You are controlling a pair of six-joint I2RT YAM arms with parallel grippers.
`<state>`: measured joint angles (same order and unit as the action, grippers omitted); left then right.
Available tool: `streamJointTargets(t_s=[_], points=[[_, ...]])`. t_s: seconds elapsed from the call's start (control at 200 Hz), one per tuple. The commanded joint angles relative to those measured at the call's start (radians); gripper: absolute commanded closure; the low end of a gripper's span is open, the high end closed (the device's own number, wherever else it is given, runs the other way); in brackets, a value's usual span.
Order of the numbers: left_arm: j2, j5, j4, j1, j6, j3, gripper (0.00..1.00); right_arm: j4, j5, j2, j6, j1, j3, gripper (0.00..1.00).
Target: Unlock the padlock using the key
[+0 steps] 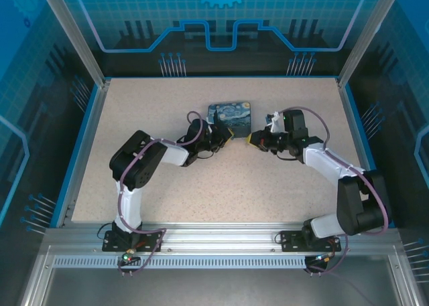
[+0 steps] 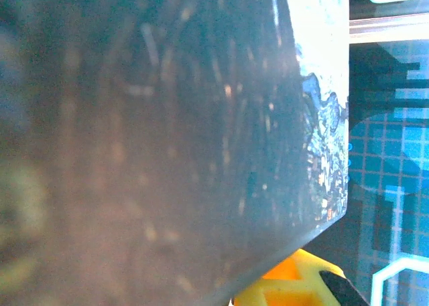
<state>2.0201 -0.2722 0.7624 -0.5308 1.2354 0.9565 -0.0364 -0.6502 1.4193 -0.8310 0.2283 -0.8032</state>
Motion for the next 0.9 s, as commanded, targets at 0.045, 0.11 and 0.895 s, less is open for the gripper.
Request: streamJointTargets(t_s=[0.045,0.11,0.895], points=[[-0.052,-0.041,0.141,0.004,0.105,-0.023,1.0,0.164,-0.062,-0.012,-0.118,-0.007,0.088,1.0],[-0.059,-0.042,0.155,0.004,0.121,-0.036,1.0,0.212,-0.067,0.001,-0.15,-0.006,0.113,1.0],[-0.166,-0.1,0.295,0.001,0.23,-0.13,1.0,0.566,-0.042,0.078,-0.439,0.034,0.216,1.0]])
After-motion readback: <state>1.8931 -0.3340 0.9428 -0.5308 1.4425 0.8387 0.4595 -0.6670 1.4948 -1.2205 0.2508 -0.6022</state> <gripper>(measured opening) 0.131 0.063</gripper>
